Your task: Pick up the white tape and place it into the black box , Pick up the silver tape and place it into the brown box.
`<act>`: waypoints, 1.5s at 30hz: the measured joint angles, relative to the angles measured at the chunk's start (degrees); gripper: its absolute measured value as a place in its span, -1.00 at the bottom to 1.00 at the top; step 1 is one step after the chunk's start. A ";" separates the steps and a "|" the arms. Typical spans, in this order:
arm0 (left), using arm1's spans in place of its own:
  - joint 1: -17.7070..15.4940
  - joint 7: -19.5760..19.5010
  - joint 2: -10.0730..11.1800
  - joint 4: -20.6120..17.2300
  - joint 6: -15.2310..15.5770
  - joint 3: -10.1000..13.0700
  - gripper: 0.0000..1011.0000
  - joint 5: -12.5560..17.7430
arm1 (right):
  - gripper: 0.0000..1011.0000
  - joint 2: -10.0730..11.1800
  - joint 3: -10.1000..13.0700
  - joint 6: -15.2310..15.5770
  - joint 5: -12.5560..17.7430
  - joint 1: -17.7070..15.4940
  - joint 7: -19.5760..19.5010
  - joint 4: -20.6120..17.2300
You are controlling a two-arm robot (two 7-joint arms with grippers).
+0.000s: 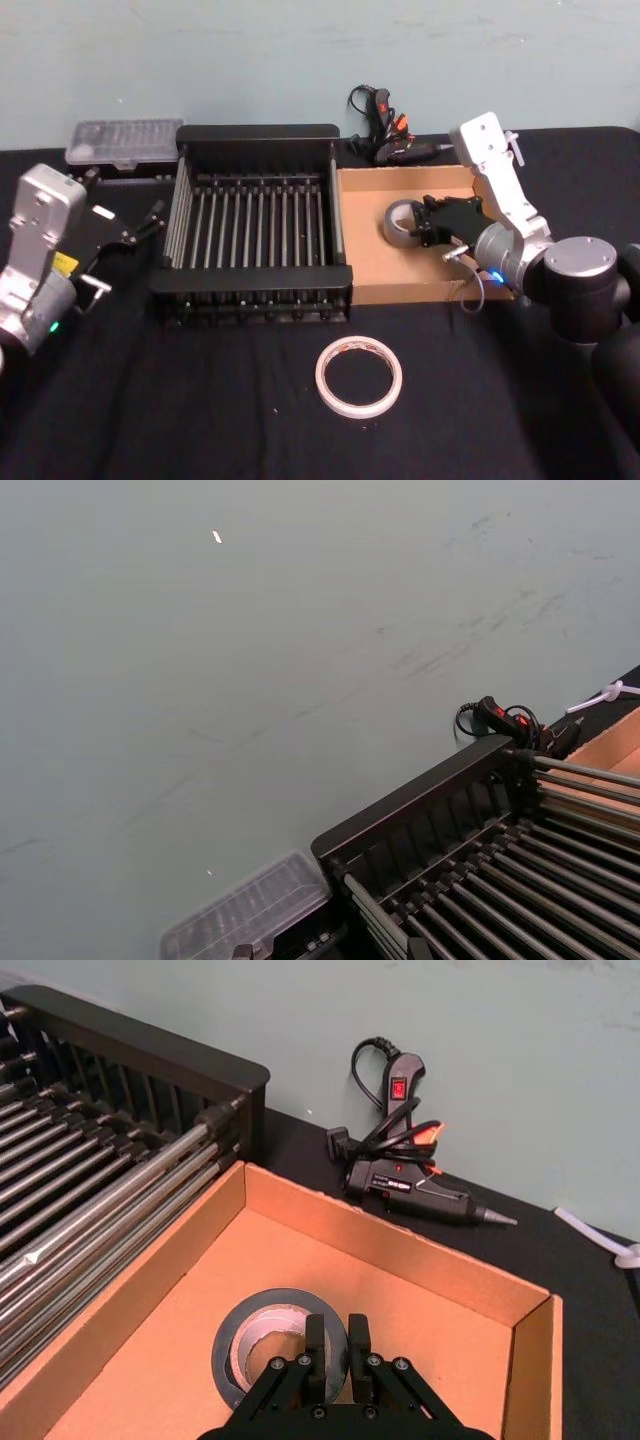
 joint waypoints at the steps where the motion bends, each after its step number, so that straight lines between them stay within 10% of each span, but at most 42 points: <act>1: 0.00 0.00 0.00 0.00 0.00 0.00 0.98 0.00 | -0.73 -0.03 0.04 0.01 -0.11 -0.05 0.00 0.05; 15: 0.00 0.00 0.00 0.00 0.00 0.00 0.98 0.00 | -0.65 -0.01 0.04 0.01 -0.14 -0.08 -0.02 -0.06; 38: 0.00 0.00 0.00 0.00 0.00 0.00 0.98 0.00 | 0.80 0.07 0.00 -0.07 -0.02 -0.08 -0.02 -0.16; 45: 0.00 0.00 0.00 0.00 0.00 0.00 0.98 0.00 | 0.98 0.07 0.00 -0.07 0.00 -0.08 -0.02 -0.16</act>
